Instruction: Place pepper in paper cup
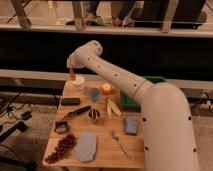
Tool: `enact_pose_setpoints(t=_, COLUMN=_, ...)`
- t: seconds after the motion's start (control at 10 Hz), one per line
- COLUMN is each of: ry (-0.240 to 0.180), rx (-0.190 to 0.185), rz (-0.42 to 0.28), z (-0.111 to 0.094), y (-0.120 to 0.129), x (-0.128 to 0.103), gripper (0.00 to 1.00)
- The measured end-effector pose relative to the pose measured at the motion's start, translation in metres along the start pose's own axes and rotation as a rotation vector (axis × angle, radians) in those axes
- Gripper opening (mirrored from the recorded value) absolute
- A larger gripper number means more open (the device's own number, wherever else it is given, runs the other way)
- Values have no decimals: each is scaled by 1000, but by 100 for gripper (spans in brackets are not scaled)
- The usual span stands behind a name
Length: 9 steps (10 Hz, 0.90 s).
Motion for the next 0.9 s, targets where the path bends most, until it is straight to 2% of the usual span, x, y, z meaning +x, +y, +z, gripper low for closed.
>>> enact_pose_setpoints(t=0.9, ry=36, rx=-55, rz=-24, z=32, y=15, x=-6, gripper=4)
